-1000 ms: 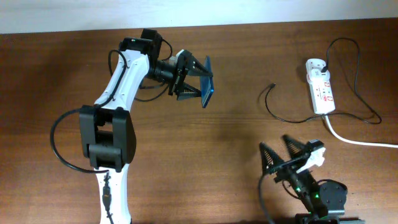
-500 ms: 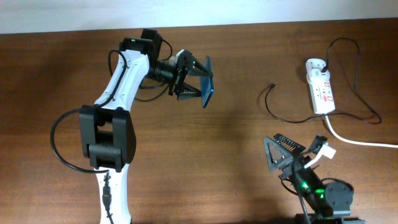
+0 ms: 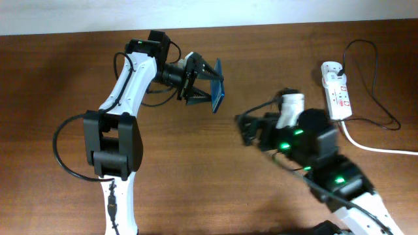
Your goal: Plug charger to phone and switch on socket
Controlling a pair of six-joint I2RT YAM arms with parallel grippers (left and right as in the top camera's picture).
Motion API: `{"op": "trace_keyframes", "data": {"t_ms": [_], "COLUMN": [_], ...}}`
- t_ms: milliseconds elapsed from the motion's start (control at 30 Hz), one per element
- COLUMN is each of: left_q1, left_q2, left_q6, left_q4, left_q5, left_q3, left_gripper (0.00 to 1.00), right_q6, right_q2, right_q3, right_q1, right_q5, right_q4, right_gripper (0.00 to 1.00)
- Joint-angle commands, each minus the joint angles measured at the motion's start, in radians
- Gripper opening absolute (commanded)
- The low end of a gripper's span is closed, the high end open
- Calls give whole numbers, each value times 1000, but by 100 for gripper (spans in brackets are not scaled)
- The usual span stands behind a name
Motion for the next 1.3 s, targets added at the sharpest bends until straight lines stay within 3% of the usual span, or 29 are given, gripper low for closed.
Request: {"op": "trace_keyframes", "data": {"t_ms": [0,200,367,833,1267], "left_q1": [7,7,7,7,7], "left_q2": [5,5,5,5,5], "left_q6": [23,23,23,24,24], "left_q4": [2,2,2,2,2], "left_q5": [45,45,45,45,44], "left_q3": [27,27,27,27,27], "left_gripper": [52,52,53,53,53], "right_q6": [-7,-8,-8,-19,-17], "right_q2": [71,267,384,566,587], "right_q3": [21,21,21,22,23], "right_q1": [197,253,253,239,174], "right_q5": [486,528,409,463,387], "right_q4": [74,332,516,715,723], "right_gripper": [98,99,100,90,73]}}
